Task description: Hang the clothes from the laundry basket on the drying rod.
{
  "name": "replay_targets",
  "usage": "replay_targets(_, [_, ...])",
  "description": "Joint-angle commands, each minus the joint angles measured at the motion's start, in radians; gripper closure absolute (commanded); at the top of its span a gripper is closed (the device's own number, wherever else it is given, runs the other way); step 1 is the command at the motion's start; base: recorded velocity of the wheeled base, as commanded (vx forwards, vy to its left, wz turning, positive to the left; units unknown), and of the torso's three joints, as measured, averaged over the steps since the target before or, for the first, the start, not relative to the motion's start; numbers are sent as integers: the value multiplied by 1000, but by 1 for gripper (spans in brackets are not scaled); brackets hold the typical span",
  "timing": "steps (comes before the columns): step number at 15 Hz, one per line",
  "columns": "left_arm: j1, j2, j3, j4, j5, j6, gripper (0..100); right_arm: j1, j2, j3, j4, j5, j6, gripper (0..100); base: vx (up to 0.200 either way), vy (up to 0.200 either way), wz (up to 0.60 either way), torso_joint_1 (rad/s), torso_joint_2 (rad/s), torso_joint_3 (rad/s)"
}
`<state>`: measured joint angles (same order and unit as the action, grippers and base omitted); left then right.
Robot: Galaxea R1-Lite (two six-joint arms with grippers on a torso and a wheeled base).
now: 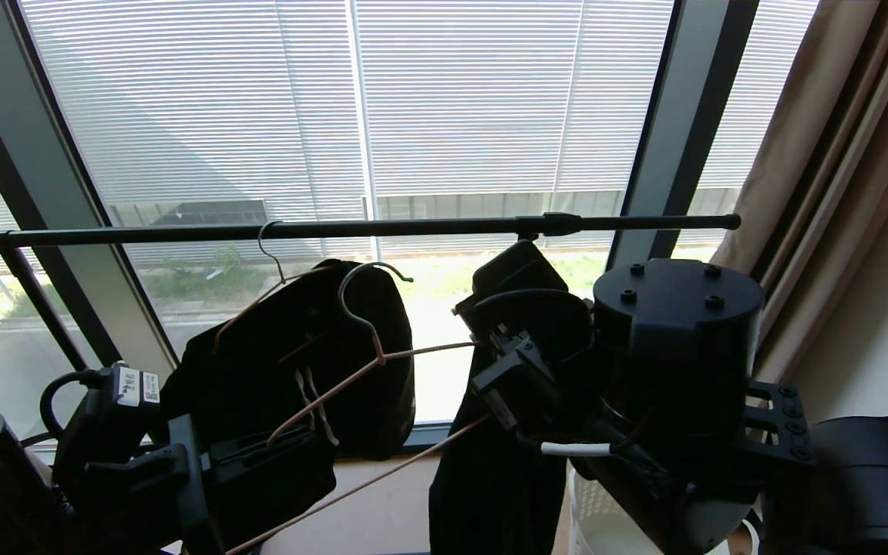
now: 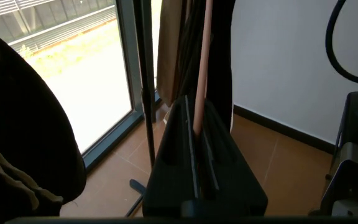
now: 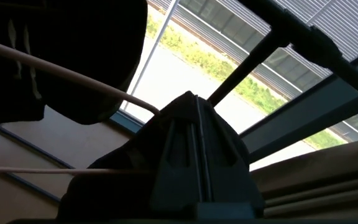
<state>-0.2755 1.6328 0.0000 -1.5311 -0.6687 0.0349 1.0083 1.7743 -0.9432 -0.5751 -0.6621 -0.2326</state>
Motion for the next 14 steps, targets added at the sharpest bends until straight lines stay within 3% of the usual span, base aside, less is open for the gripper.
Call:
replay_targets(1, [1, 13, 0, 0, 0, 0, 100, 35, 4, -17, 1, 3, 22, 100, 0, 0, 0, 0, 0, 0])
replay_targets(4, [-2, 12, 0, 0, 0, 0, 100, 75, 56, -92, 1, 6, 98, 100, 0, 0, 0, 0, 0, 0])
replay_targets(8, [-1, 10, 0, 0, 0, 0, 100, 133, 106, -138, 1, 7, 102, 100, 0, 0, 0, 0, 0, 0])
replay_targets(14, [1, 6, 0, -1, 0, 0, 100, 135, 103, -134, 0, 6, 125, 100, 0, 0, 0, 0, 0, 0])
